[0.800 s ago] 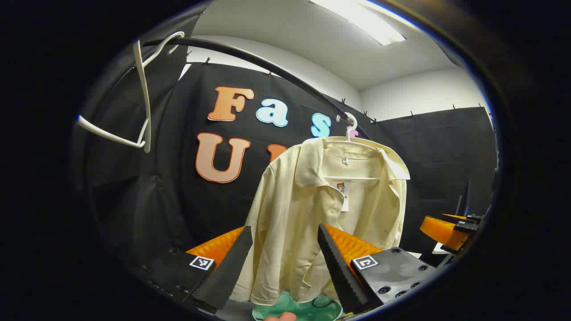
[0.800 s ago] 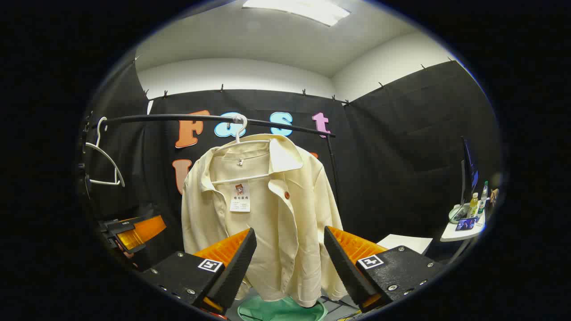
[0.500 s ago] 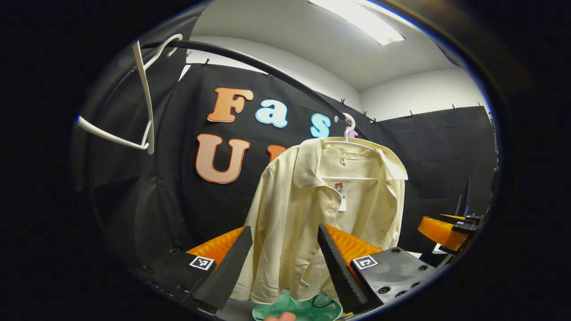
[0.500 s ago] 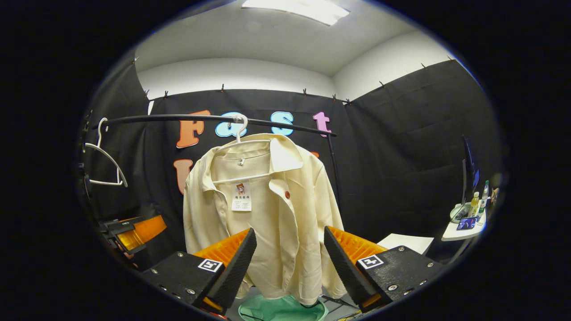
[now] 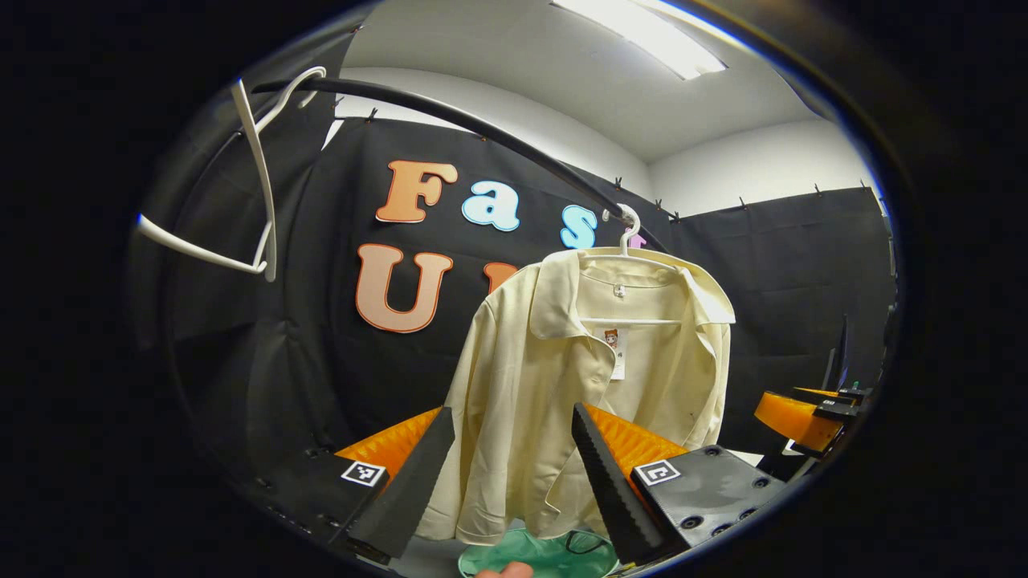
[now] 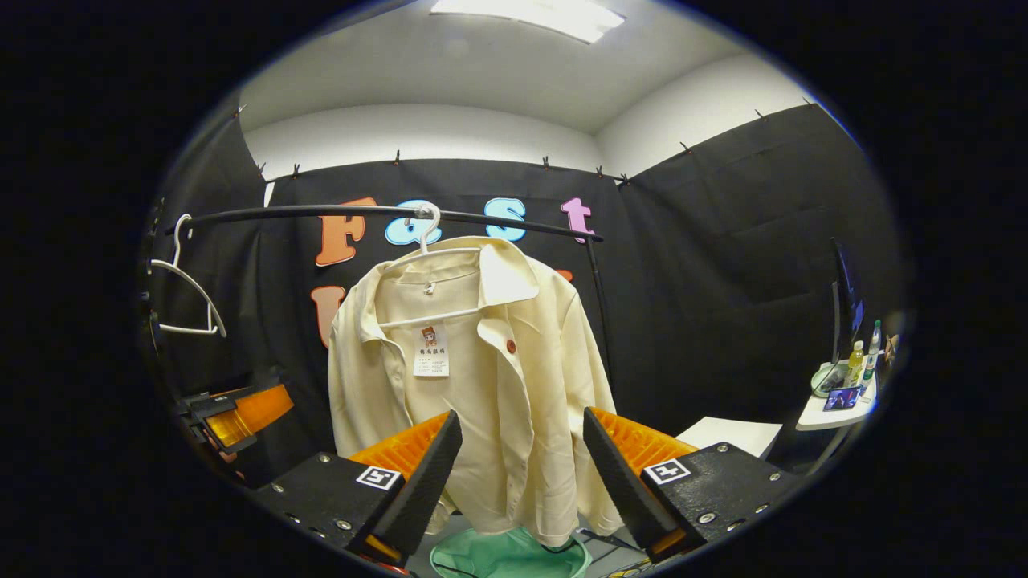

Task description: Grasp the clothes on the hanger with both hands and then place them into the laundry hamper below.

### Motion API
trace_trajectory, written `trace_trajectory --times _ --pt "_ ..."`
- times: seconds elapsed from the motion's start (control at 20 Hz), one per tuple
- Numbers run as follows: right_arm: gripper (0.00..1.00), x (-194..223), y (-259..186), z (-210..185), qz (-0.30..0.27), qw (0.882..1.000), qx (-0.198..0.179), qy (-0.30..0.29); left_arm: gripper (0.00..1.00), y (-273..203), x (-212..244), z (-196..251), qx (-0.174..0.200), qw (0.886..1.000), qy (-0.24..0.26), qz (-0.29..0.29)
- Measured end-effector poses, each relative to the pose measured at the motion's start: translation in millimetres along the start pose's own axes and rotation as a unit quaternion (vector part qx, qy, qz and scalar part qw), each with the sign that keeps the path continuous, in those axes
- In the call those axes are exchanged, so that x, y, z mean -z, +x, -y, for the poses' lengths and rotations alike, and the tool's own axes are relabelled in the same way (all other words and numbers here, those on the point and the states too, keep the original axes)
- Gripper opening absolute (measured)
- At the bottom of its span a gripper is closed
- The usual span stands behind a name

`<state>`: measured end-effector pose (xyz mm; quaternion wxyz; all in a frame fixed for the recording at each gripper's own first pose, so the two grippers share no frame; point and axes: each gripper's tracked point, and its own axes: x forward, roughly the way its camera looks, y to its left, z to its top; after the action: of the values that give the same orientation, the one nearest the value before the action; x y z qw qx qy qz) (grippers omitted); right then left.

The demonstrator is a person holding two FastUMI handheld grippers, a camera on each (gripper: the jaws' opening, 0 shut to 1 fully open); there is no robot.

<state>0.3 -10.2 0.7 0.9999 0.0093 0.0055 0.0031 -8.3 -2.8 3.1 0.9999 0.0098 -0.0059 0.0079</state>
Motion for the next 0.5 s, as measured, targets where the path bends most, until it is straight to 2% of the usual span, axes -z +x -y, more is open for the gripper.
trace_trajectory --times 0.5 --pt "0.94 14 -3 12 -0.006 1.0 0.002 -0.005 0.96 -1 -1 0 -0.002 1.0 0.002 0.001"
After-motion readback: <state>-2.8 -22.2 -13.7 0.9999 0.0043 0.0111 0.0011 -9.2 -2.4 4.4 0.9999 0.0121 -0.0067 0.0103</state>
